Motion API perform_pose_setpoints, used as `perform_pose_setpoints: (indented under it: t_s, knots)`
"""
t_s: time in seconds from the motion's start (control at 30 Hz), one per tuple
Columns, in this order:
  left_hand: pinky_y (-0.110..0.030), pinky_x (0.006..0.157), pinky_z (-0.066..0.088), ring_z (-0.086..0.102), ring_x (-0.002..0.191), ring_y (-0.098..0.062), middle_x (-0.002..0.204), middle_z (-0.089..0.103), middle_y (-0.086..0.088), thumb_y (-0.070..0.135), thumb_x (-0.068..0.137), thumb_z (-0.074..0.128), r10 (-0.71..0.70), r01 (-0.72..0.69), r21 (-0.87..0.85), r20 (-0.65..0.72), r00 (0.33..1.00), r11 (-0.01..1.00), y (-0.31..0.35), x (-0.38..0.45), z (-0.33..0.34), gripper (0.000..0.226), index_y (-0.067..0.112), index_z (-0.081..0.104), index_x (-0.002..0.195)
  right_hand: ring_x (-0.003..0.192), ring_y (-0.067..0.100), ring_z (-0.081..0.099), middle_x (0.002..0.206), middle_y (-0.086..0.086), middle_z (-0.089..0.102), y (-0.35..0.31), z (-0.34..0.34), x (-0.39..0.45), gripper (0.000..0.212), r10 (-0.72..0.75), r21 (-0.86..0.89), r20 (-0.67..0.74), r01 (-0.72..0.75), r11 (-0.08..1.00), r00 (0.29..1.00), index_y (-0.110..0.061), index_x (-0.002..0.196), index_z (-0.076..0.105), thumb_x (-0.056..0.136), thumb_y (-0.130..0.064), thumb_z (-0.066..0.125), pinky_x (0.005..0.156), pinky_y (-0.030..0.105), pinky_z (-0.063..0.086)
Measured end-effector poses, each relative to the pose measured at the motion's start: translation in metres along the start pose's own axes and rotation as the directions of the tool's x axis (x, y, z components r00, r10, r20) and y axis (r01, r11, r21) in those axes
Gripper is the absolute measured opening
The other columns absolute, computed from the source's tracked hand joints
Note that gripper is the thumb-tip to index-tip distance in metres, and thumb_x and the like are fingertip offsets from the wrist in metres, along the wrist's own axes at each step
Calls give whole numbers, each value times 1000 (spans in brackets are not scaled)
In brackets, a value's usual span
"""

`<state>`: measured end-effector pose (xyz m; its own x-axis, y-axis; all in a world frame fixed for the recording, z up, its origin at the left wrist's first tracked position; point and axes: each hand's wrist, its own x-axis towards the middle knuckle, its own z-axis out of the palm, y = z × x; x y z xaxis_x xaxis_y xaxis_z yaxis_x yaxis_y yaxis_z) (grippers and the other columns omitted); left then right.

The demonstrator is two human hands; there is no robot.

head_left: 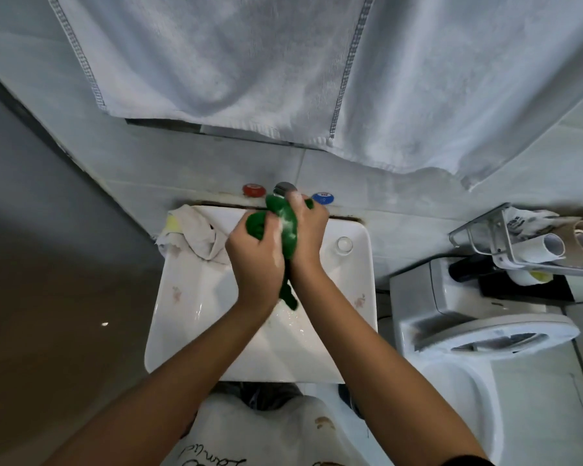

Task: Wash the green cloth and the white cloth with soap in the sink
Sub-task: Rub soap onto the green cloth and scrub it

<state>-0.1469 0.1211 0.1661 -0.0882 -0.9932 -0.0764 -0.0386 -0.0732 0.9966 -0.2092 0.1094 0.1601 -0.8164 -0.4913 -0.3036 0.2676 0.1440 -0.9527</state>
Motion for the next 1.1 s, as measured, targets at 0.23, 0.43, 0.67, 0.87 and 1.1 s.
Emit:
perform_pose_setpoints:
  t_s: [0.23, 0.43, 0.67, 0.87, 1.1]
  knots:
    - [-21, 58, 41, 47, 52, -1, 56, 49, 10, 11, 89, 56, 14, -10, 126, -29, 999, 992, -10, 30, 0, 28, 20, 49, 64, 45, 3, 34, 45, -9, 39, 9, -6, -31, 43, -171, -39, 66, 174, 984, 983, -20, 50, 42, 88, -1, 52, 46, 22, 30]
    - [-10, 59, 42, 55, 62, 5, 67, 55, 14, 8, 93, 51, 126, -129, 58, 52, 991, 990, -3, -10, -3, 13, 13, 56, 82, 43, 5, 37, 39, -11, 39, -2, 2, 7, 45, -125, 49, -45, 127, 991, 991, -18, 48, 42, 86, -1, 59, 47, 20, 35]
    - [-19, 60, 42, 49, 56, 4, 63, 50, 11, 5, 93, 52, 105, -105, 22, 29, 994, 994, -2, 33, -5, 26, 19, 51, 71, 45, 1, 37, 43, -12, 43, 13, -10, -42, 32, -291, 39, 129, 288, 957, 948, -24, 51, 44, 81, -15, 52, 45, 17, 31]
    - [-8, 64, 42, 56, 68, 4, 72, 56, 14, 16, 93, 47, 254, -264, 39, 171, 952, 964, 1, -2, -9, 11, 20, 54, 85, 47, -3, 43, 46, -17, 49, 1, -13, -9, 45, -398, -20, -44, 398, 917, 916, -30, 56, 44, 94, -8, 54, 52, 12, 33]
    - [-21, 77, 52, 63, 92, -5, 98, 62, 5, -6, 87, 55, 21, -28, 9, 439, 898, 1000, 17, 27, -21, 31, 23, 58, 97, 52, 12, 45, 58, -5, 51, 23, -26, -9, 32, -625, -155, -53, 612, 776, 779, -9, 67, 57, 89, -32, 54, 51, 27, 39]
